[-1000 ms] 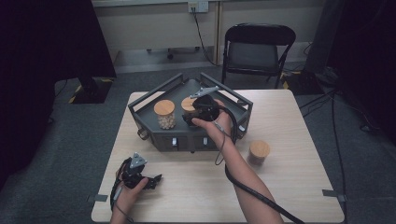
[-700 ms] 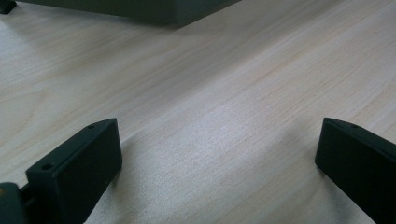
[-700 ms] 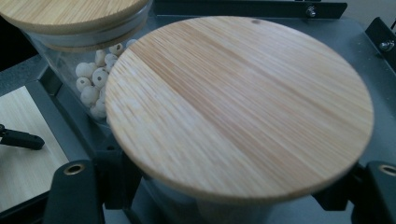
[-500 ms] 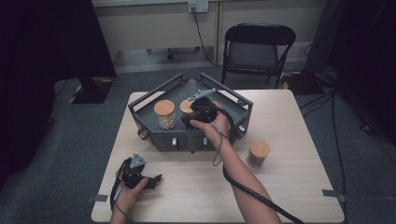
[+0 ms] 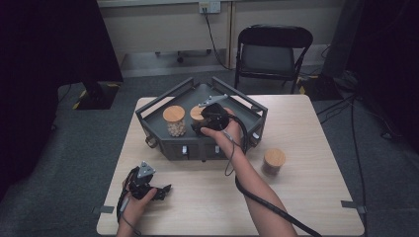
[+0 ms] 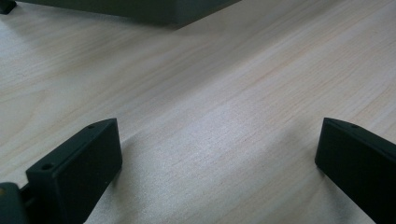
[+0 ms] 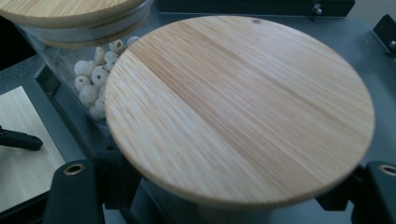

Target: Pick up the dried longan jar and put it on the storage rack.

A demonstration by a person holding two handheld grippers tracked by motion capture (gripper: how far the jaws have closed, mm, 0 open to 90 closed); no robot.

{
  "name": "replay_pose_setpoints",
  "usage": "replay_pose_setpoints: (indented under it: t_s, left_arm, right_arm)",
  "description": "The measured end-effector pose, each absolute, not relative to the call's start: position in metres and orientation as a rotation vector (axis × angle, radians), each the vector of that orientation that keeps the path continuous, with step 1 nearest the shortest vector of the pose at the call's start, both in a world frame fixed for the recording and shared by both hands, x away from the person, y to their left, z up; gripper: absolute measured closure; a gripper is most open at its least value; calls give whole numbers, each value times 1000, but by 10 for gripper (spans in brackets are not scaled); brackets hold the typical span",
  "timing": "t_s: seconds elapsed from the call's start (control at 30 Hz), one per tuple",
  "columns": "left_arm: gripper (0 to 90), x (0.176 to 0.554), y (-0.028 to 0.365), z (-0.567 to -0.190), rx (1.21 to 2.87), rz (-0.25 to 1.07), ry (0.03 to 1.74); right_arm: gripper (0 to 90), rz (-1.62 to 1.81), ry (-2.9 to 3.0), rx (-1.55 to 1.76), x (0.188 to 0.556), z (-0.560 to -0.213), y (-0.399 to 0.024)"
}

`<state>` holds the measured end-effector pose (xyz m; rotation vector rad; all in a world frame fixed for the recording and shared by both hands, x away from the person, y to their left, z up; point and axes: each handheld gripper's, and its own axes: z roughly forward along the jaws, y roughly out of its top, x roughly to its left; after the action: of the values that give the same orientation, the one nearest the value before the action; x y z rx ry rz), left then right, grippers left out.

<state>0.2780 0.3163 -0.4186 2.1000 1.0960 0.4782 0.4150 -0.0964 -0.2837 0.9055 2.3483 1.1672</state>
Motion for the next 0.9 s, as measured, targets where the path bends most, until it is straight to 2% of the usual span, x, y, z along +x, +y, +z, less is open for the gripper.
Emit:
replay_pose_setpoints:
  t_s: [0.7, 0.9]
  left_arm:
    - [1, 278, 316, -419, 2100, 478, 1096]
    - [1, 278, 316, -419, 2100, 478, 1096]
  right_arm:
    - [253, 1189, 2313, 927, 410, -290, -94]
    - [223, 1177, 2319, 925, 411, -290, -93]
